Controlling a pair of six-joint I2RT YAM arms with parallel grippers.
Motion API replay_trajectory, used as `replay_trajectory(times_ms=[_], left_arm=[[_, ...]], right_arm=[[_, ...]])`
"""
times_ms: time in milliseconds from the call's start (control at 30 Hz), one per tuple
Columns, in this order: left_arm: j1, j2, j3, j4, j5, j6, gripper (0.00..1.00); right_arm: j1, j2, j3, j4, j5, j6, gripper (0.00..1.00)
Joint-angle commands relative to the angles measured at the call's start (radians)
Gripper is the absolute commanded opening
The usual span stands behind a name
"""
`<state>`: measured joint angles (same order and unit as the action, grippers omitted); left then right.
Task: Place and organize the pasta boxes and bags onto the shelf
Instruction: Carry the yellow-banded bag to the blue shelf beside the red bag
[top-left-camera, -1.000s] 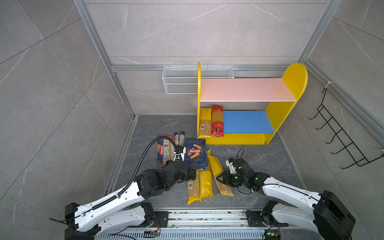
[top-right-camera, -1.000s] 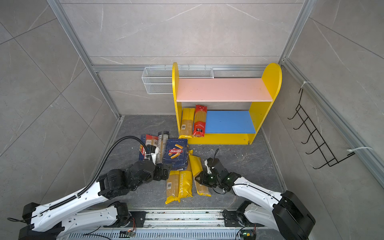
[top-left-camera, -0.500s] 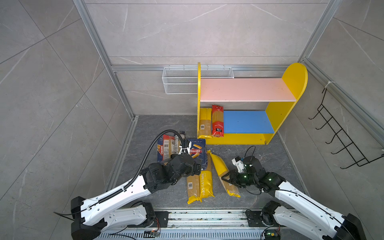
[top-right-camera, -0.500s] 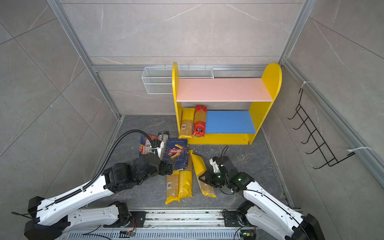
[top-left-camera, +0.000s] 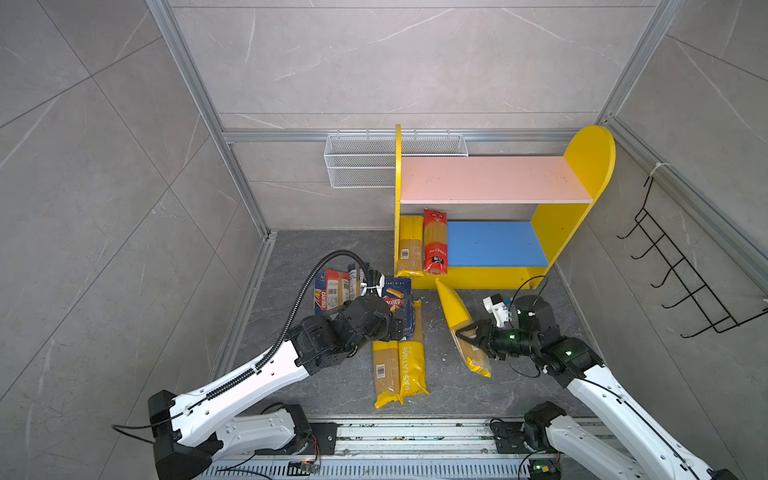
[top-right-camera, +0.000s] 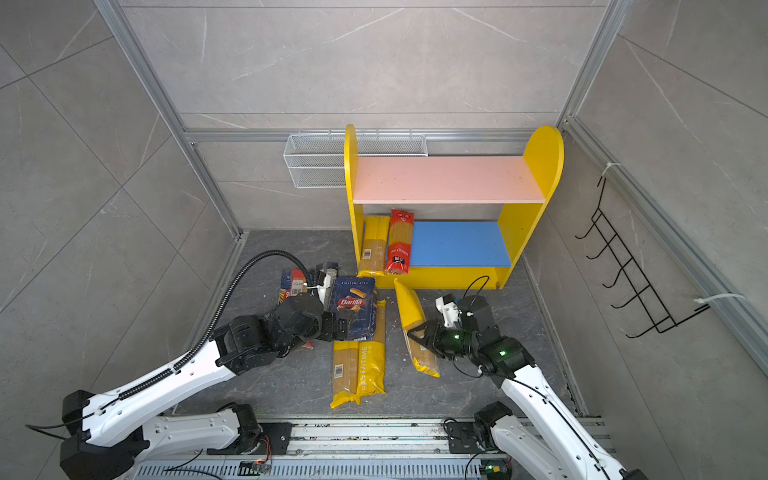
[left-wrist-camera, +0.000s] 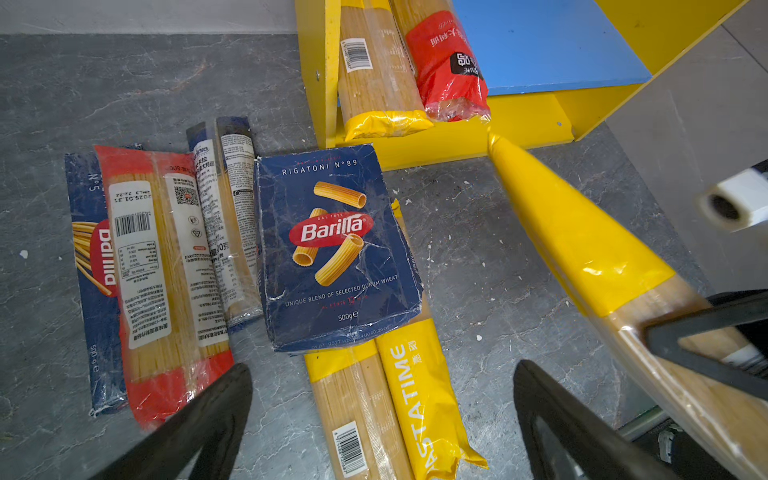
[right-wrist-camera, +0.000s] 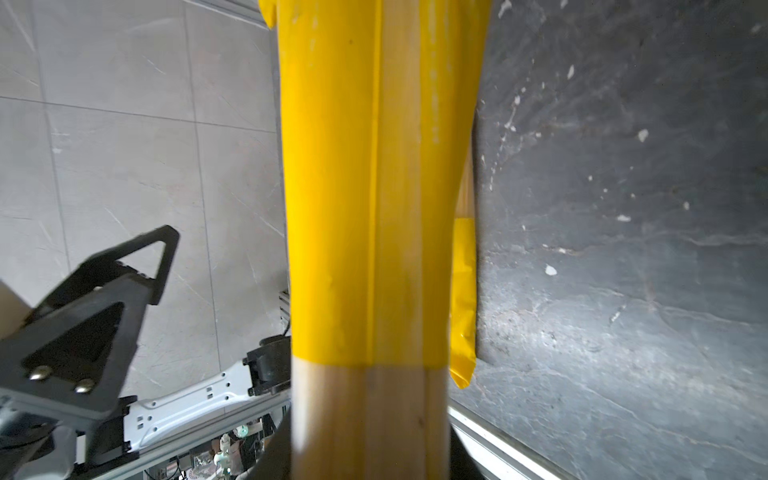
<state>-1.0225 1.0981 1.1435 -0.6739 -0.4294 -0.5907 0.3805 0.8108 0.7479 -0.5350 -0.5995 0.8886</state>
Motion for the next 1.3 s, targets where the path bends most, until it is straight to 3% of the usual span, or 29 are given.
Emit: replay_trajectory(times_ms=[0,233,467,633,800,1000,1267], left_arm=[[0.016,-0.023,0.044,0.003,0.021,0.043,1.0],[0.09,-0.04,0.005,0.039,0.075,0.062,1.0],[0.244,-0.059,-0.077,0.108,0.217,0.074,1.0],[0.297,-0.037,-0.086,0.12,0.243,0.111,1.0],[0.324,-0.019,-0.082,0.137,0.258,0.135,1.0],[0.347,-0.013,-0.088,0.154,0.269,0.148,1.0],[0.363,-0.018,-0.12,0.163,0.279,0.138,1.0]], right_arm=[[-0.05,0.002,0.104,0.083,-0.083,-0.051,0.18],[-0.181,0.17,0.188,0.231,-0.167,-0.025,0.19],[-0.273,0.391,0.351,0.336,-0.147,-0.061,0.18],[-0.31,0.566,0.483,0.381,-0.127,-0.094,0.19],[-0.324,0.777,0.667,0.345,-0.125,-0.163,0.2],[-0.325,0.961,0.879,0.226,-0.042,-0.283,0.2],[-0.324,1.075,0.973,0.163,0.011,-0.336,0.26]])
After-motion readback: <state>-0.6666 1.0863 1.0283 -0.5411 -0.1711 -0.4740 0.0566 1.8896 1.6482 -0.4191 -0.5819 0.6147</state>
